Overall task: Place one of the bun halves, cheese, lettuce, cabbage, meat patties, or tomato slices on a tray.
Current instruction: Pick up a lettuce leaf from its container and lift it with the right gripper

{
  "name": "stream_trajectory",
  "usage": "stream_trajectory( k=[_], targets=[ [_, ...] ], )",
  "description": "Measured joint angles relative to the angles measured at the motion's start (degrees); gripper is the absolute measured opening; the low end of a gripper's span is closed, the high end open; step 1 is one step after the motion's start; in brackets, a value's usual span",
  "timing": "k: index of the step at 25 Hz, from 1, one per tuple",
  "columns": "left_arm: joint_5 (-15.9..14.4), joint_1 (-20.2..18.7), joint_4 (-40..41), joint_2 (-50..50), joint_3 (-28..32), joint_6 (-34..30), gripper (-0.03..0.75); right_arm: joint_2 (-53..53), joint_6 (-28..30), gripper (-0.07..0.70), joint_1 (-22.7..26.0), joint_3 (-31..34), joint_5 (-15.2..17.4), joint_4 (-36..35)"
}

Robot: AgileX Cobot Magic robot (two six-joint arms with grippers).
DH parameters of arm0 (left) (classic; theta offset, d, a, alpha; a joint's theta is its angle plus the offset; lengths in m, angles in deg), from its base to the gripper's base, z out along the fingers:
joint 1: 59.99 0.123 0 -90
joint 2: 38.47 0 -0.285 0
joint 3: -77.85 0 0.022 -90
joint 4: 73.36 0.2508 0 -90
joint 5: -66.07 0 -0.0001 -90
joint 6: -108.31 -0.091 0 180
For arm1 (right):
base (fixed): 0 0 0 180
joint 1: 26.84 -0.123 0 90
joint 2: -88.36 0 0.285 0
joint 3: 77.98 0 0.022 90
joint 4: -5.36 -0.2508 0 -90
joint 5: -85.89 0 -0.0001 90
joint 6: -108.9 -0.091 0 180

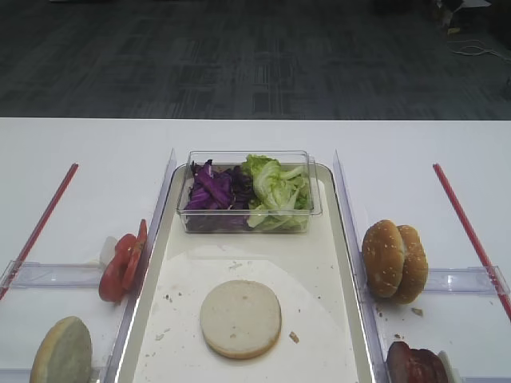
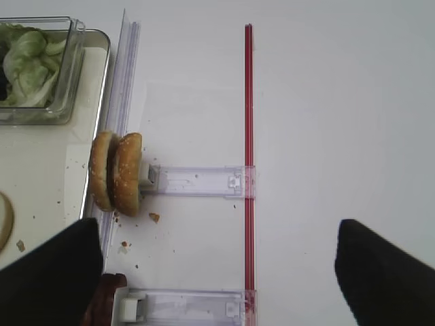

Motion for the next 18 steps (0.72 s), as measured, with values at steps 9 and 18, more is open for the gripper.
stream_trajectory(
  k=[9,18],
  targets=[
    [0.0,0.0,0.0,0.0,0.0,0.0,0.477,21.7,0.1,0.693,0.0,-11.5,-1.0,0.0],
    [0.0,0.0,0.0,0.0,0.0,0.0,0.477,34.2,0.1,0.693,0.0,-11.8,-1.1,-1.4]
  ],
)
